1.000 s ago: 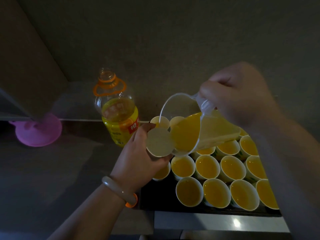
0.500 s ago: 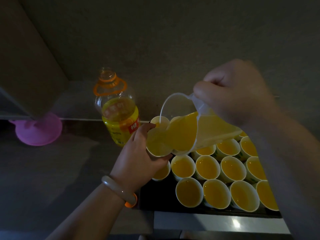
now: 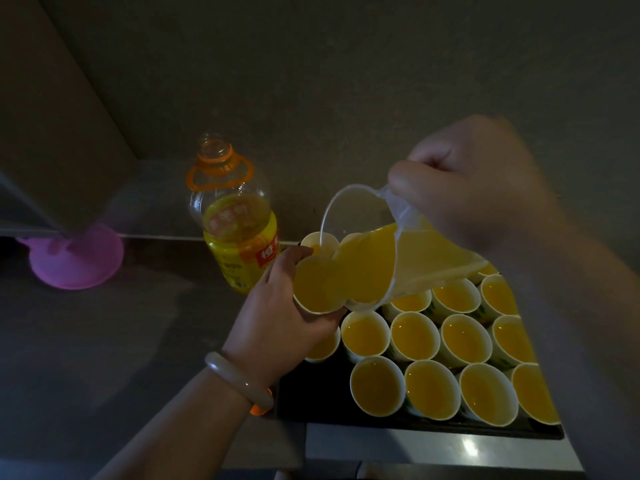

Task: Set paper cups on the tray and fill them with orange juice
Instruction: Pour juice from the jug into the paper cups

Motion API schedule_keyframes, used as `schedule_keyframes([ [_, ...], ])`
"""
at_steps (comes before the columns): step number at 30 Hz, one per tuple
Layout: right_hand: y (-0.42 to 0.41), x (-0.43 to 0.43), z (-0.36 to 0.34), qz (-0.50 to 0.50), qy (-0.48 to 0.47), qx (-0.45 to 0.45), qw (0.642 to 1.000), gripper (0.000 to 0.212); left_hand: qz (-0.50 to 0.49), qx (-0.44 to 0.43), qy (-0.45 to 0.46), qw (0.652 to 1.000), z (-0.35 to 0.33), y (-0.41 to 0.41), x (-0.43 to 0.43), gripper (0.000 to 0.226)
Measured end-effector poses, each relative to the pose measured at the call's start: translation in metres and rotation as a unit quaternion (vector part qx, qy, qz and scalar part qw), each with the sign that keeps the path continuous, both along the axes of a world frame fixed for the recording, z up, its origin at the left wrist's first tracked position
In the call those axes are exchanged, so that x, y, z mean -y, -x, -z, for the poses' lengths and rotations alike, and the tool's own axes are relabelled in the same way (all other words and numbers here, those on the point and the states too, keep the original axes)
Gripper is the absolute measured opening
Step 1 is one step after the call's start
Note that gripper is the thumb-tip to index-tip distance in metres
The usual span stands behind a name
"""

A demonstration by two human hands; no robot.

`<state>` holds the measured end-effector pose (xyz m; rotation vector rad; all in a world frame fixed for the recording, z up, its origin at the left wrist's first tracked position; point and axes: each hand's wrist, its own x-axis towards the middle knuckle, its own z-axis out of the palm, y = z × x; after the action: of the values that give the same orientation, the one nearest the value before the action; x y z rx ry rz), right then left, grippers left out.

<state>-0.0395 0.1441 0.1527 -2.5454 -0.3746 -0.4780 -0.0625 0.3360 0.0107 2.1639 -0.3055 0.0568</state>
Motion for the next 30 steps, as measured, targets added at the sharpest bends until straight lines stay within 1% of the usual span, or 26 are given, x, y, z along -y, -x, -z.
schedule_keyframes([
  [8,-0.0001,-0.0002,-0.0008,-0.003,0.002,-0.005,1.0,0.039,0.0,-0.003,0.006,1.0,0.0007,0.0001,0.0006,0.078],
  [19,-0.0008,-0.0002,-0.0018,0.008,0.004,0.0,1.0,0.039,-0.005,-0.008,0.012,1.0,0.0007,0.0008,0.001,0.083],
  [30,-0.0006,0.0007,-0.0027,0.009,0.008,-0.002,1.0,0.039,-0.006,-0.007,0.013,1.0,0.0022,0.0,-0.0001,0.081],
])
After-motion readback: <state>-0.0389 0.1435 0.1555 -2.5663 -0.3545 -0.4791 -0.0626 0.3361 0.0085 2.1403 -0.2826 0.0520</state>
